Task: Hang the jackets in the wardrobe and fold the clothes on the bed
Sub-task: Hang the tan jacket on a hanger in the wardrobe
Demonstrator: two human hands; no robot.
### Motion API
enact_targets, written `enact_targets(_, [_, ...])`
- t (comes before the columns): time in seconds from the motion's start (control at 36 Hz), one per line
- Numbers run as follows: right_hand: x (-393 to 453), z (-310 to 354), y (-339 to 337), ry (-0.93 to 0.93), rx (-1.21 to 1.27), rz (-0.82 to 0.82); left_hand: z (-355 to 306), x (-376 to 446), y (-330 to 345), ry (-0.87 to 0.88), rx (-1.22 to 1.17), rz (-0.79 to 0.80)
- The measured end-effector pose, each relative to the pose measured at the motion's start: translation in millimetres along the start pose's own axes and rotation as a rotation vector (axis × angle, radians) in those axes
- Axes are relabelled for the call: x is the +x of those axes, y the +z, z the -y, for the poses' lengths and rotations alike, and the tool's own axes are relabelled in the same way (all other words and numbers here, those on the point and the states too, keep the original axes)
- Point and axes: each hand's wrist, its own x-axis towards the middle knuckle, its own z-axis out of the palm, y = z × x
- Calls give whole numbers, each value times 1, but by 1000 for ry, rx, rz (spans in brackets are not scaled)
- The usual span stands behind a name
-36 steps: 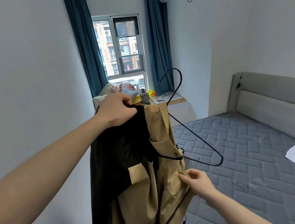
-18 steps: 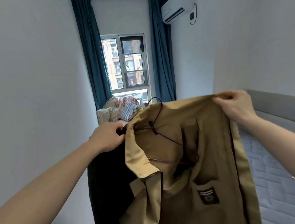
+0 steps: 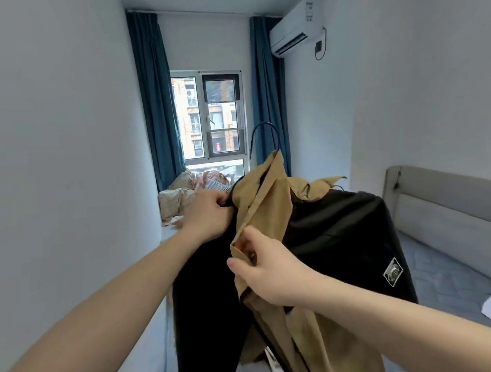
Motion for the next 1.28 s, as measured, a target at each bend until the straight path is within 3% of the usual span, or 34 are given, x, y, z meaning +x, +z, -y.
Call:
enact_targets(0.08, [-2, -14, -15, 80, 33, 109, 1, -1, 0, -7, 15, -11])
enact_targets(0.14, [-9, -20, -29, 61, -53, 96, 6, -2, -4, -15, 26, -24])
enact_targets(0.28, [-27, -37, -73, 32, -43, -118, 21, -6, -10, -19, 61, -62])
enact_targets(0.42, [-28, -76, -111, 70, -235, -381, 30, -8, -9, 7, 63, -69])
enact_targets(0.58, [-34, -121, -118, 215, -422, -213, 36, -10, -1, -17, 75, 1])
enact_targets(0.75, [-38, -141, -108, 231, -367, -217, 37, -15, 12, 19, 114, 37])
enact_targets(0.89, [-52, -152, -105, 228, -149, -175, 30, -15, 26, 17, 63, 11])
enact_targets(1.14, [-106, -179, -119, 298, -13, -420, -3, -21, 77, 104, 47, 198])
enact_targets(1.28, [-154, -196, -143, 386, -54, -538, -41, -32, 121, 272, -59, 255])
